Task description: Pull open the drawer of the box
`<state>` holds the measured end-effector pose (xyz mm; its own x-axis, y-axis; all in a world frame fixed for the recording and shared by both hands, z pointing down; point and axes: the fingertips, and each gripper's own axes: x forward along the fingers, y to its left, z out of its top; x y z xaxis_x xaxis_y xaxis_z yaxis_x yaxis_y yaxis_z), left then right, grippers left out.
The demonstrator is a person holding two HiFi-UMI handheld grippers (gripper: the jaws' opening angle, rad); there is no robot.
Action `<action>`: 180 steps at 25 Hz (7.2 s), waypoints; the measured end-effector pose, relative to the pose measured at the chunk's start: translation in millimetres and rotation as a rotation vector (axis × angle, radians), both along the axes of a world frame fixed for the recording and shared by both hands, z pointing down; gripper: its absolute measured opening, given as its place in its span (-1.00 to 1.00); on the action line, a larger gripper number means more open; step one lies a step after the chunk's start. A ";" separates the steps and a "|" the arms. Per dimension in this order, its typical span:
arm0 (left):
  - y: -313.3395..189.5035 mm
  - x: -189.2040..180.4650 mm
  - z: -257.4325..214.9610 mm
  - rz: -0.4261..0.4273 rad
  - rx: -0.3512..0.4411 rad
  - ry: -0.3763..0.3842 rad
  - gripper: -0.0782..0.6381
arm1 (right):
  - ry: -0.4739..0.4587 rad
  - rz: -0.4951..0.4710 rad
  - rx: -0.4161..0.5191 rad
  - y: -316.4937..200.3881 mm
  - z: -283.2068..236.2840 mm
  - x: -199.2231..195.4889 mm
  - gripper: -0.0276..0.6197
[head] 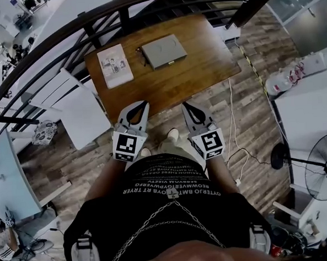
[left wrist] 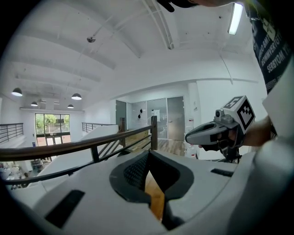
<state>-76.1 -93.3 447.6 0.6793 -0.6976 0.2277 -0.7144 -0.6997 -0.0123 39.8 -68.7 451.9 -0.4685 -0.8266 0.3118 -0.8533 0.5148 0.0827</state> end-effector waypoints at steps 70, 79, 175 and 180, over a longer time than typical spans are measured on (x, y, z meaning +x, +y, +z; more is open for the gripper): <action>-239.0 83.1 9.5 -0.099 -0.030 -0.021 -0.77 | 0.053 -0.017 -0.223 -255.9 150.1 114.6 -0.92; -265.6 61.7 25.7 -0.105 -0.073 -0.015 -0.77 | 0.099 0.012 -0.343 -284.2 207.1 105.4 -0.92; -224.6 39.1 36.6 -0.100 -0.092 -0.081 -0.77 | 0.174 0.178 -0.744 -305.5 408.5 119.5 -0.41; -215.2 43.8 34.4 -0.102 -0.079 -0.079 -0.77 | 0.175 0.172 -0.751 -292.2 410.7 123.7 -0.41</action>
<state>-32.3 -308.5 481.9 0.5835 -0.7400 0.3345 -0.7808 -0.6244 -0.0192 163.5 -360.8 862.6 -0.2459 -0.4217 0.8727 -0.9326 0.3483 -0.0945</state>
